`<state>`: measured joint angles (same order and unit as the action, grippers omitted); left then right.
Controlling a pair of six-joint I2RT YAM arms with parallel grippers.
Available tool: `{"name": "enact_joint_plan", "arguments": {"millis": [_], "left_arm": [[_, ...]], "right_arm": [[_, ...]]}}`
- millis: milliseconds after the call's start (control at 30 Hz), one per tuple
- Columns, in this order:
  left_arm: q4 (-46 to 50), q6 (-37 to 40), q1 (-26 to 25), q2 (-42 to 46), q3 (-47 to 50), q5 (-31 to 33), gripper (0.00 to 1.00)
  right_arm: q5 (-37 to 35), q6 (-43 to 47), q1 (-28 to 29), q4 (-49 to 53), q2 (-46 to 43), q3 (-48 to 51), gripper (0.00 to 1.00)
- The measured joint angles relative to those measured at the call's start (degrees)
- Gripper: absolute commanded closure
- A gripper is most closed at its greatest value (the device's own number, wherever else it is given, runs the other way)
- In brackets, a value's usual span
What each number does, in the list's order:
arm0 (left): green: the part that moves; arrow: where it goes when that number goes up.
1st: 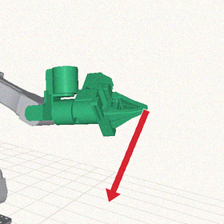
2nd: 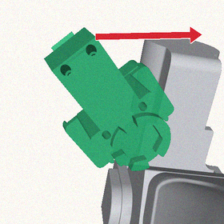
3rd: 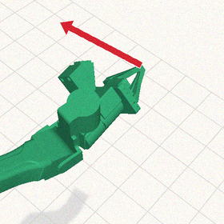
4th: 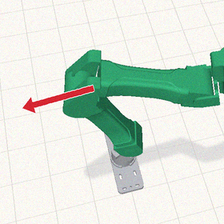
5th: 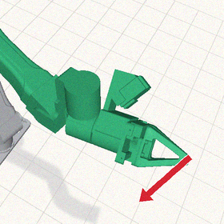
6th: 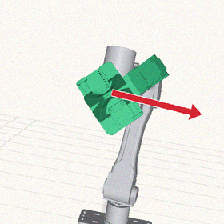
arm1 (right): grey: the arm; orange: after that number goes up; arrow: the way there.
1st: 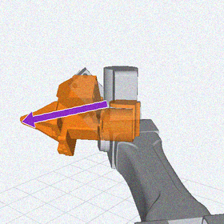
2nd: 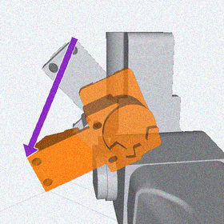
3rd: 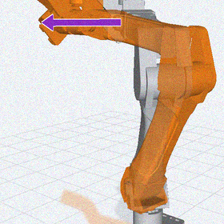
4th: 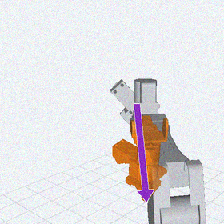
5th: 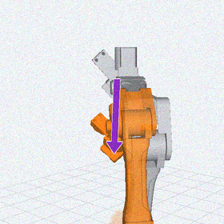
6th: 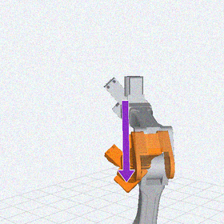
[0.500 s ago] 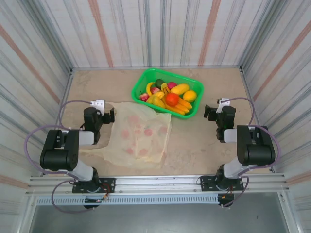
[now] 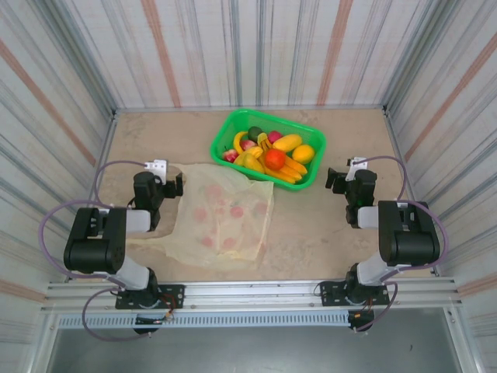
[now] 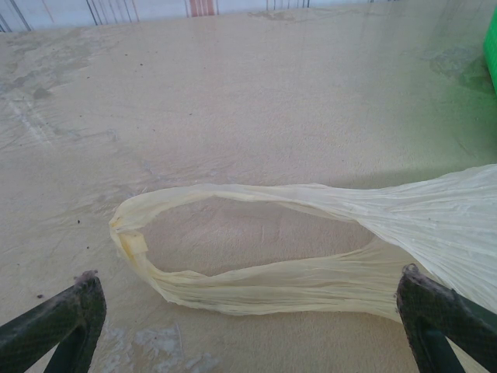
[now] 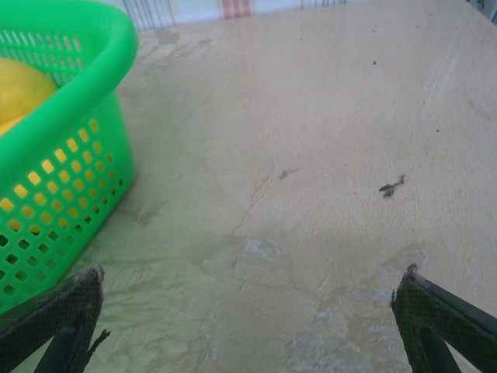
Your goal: Place the fake fruits into the plastic bag and tie a complex knot
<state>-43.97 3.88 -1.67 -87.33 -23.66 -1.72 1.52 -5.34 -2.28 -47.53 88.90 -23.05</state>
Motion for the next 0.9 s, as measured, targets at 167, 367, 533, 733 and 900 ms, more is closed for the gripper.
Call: {"name": "enact_joint_plan", "arguments": {"millis": [167,367,533,733,900], "left_arm": [[0.0,0.0,0.1,0.0,0.0,-0.2,0.01],[0.0,0.0,1.6,0.0,0.0,-2.5,0.01],[0.0,-0.1,2.4,0.0,0.0,-4.0,0.01],[0.0,-0.1,2.4,0.0,0.0,-4.7,0.01],[0.0,-0.1,2.4,0.0,0.0,-4.7,0.01]], "right_arm": [[0.0,0.0,0.0,0.0,0.0,0.0,0.01],[0.0,0.0,0.0,0.0,0.0,0.0,0.01],[0.0,0.0,0.0,0.0,0.0,0.0,0.01],[0.0,0.0,0.0,0.0,0.0,0.0,0.01],[0.0,0.0,0.0,0.0,0.0,0.0,0.01]]}}
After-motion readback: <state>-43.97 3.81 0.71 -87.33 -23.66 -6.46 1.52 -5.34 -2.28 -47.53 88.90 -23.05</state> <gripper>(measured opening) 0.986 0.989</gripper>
